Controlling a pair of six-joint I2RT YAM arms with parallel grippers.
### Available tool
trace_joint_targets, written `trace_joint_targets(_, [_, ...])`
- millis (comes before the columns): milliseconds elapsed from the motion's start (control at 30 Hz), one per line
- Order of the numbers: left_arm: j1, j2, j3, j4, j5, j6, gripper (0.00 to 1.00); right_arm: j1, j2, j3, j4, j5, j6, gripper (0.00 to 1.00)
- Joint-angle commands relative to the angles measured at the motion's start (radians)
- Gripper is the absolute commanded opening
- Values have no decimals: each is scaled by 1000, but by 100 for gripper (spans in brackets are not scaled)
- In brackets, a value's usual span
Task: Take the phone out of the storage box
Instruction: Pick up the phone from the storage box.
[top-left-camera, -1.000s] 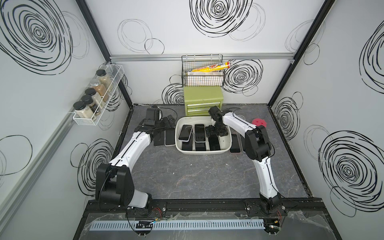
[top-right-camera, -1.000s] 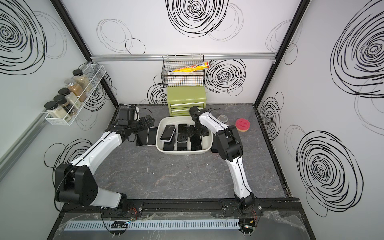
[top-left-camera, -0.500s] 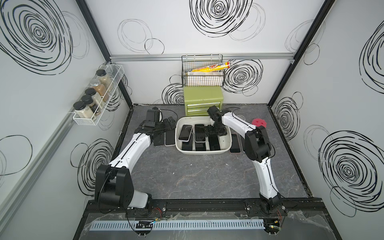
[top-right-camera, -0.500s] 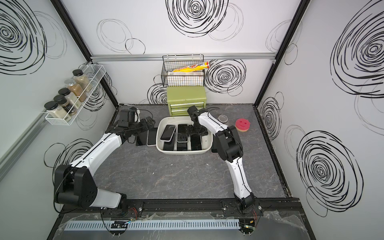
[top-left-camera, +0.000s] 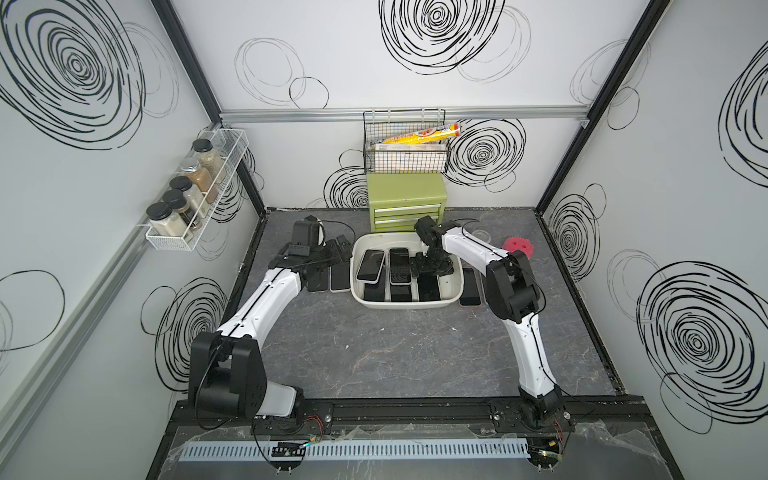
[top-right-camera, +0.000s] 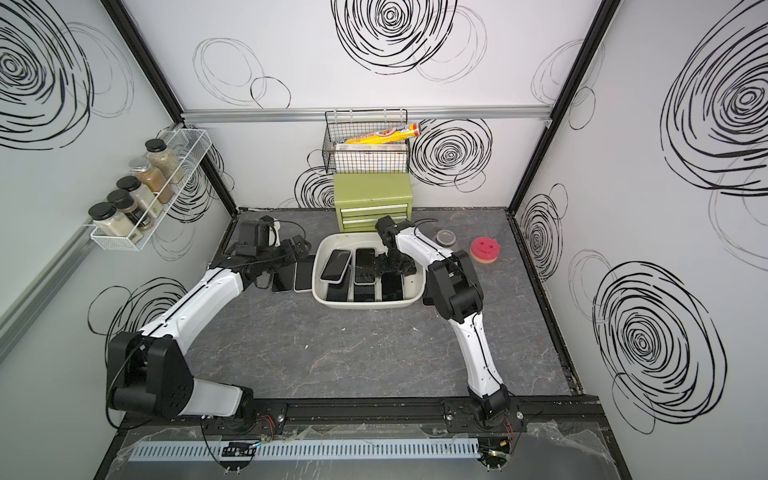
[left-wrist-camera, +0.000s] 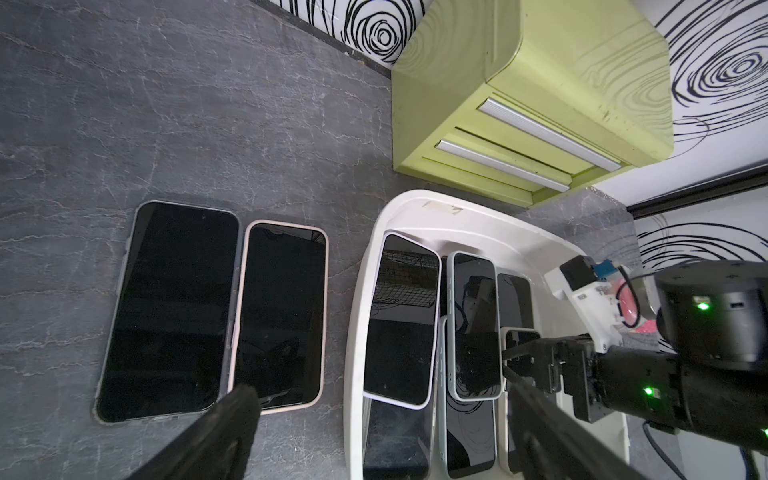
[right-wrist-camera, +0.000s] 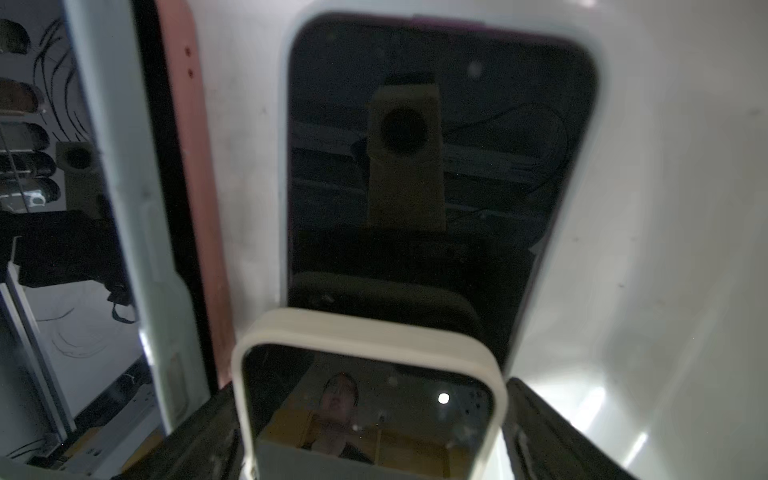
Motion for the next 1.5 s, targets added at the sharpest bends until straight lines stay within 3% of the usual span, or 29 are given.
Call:
trace_joint_targets(0, [-6,-22,-8,45,16,-6,99,6,18,1,-11,31,-5,86])
trace_joint_targets(300, [-20,-22,-20,74,54,-19,99,6,-32,23,-53,42,-4,36])
trace_joint_targets(600, [-169,-43,-60,236,204,-82,99,-20,-57,288,-224,63,-36,33])
trace_joint_targets(1000, [-371,-29,-137,435,251,-156,99,-77,-91,300,-221,-123,-42,27])
trace_joint_targets(1233, [-495,115,-129,582,283,-203,99,-82,-127,280,-225,-247,-38,27])
trace_joint_targets(1467, [-504,288,-36,612,274,-247,99,-82,-156,273,-231,-323,-31,27])
